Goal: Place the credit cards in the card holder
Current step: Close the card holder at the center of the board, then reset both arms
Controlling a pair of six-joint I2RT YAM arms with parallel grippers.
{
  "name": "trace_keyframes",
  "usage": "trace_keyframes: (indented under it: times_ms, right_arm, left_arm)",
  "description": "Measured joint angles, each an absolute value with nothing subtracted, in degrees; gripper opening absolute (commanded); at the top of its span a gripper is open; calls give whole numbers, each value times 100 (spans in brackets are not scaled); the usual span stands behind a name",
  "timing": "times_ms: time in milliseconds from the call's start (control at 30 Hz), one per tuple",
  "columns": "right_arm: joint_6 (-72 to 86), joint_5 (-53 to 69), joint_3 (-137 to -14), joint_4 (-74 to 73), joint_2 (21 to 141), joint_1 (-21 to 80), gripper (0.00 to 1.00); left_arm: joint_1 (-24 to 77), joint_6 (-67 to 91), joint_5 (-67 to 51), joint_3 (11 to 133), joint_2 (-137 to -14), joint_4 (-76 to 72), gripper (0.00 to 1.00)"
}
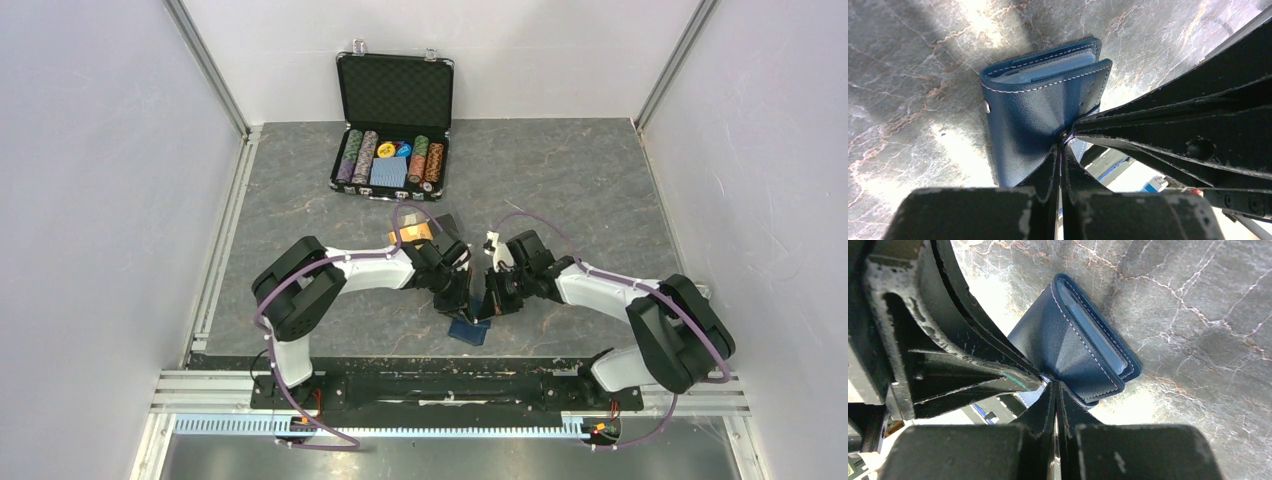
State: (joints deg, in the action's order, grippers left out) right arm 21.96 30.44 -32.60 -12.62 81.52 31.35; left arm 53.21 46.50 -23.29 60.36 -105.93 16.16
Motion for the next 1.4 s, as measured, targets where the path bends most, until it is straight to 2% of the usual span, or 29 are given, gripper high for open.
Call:
trace_keyframes:
  times_ms: [400, 433, 500, 533, 600, 733, 800, 833, 1067, 1400]
  right_arm:
    - [2248, 2987, -3577, -1726, 8468, 3135, 0]
    - [2248, 2987, -3579, -1728, 8458, 3138, 0]
    - [2226, 2945, -3588, -1704, 8348, 3166, 0]
    - [2206, 2893, -3590, -1706, 8270, 3197, 2]
    - [2150, 2672, -3594, -1737, 8130, 3293, 15]
    - [2038, 2036, -3767, -1973, 7791, 3395, 52]
    - [1949, 1608, -4034, -2108, 7588, 3345, 65]
    - [1959, 1461, -4158, -2132, 7500, 3306, 70]
    - [2025, 954, -4727, -1968, 6877, 3076, 98]
    - [2126, 1216, -4410, -1811, 6654, 1627, 98]
  left_arm:
    - [5159, 4650, -2764, 6300, -10860, 1894, 2]
    - [5155, 4648, -2770, 6305, -10860, 1896, 7]
    - [5155, 4635, -2762, 6305, -10836, 1896, 36]
    - [5162, 4635, -2729, 6294, -10805, 1870, 48]
    - [5190, 4604, -2711, 6270, -10680, 1737, 61]
    - [5170, 4486, -2224, 6160, -9981, 1621, 77]
    - [5033, 4418, -2110, 6077, -9526, 1529, 87]
    - [4932, 4412, -2108, 5994, -9288, 1431, 98]
    - [3778, 4890, -2263, 4893, -7679, 78, 100]
    - [1721, 5304, -2121, 3852, -6112, -97, 100]
